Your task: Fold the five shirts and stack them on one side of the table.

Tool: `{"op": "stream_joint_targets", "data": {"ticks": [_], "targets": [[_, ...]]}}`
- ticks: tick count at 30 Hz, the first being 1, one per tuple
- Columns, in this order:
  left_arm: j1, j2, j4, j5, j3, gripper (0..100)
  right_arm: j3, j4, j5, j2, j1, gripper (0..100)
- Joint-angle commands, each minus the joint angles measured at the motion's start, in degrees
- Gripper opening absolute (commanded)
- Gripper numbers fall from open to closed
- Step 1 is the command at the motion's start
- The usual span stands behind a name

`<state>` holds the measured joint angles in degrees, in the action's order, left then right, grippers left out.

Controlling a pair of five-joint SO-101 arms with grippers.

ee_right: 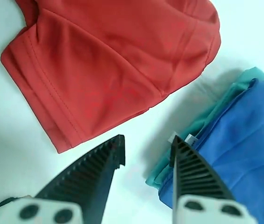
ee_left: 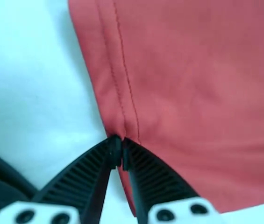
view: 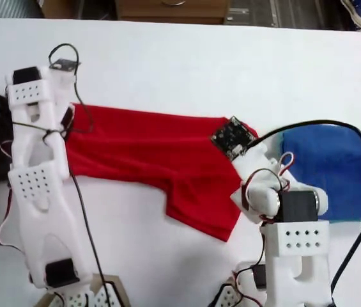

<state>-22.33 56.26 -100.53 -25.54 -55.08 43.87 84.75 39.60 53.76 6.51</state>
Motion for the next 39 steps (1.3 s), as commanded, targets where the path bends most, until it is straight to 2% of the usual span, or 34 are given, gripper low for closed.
{"op": "stream_joint_targets", "data": {"ticks": [1, 6, 12, 15, 18, 22, 27, 31, 39], "targets": [[-1.4, -0.6, 0.6, -1.3, -2.7, 3, -0.2, 0.9, -0.2, 1.5, 0.0, 17.0], [-1.4, -1.5, 0.2, -1.1, -2.8, 3, 1.5, 1.1, -0.1, 1.2, 0.2, 17.0], [-1.9, -6.5, -1.5, -1.0, -2.7, 17, 8.8, -4.4, 0.1, 1.0, 0.9, 17.3], [-2.7, -10.6, -1.5, -0.9, -2.7, 21, 11.6, -6.0, 1.8, 0.9, 5.1, 17.3], [-2.9, -15.6, -1.5, 0.3, -2.3, 21, 12.0, -5.9, 3.2, 0.9, 11.2, 17.3], [-1.2, -19.6, -1.5, 6.9, -1.9, 21, 12.5, -5.6, 3.0, 0.8, 18.4, 17.3], [2.9, -17.7, -1.1, 11.3, 7.1, 21, 15.6, -5.9, 3.7, 0.8, 24.0, 17.3], [3.4, -14.2, 0.4, 13.5, 12.4, 21, 16.6, -6.0, 6.9, 0.7, 25.8, 17.3], [4.3, -11.1, 0.7, 13.6, 12.5, 21, 23.8, -12.4, 12.0, 0.7, 25.4, 17.3]]}}
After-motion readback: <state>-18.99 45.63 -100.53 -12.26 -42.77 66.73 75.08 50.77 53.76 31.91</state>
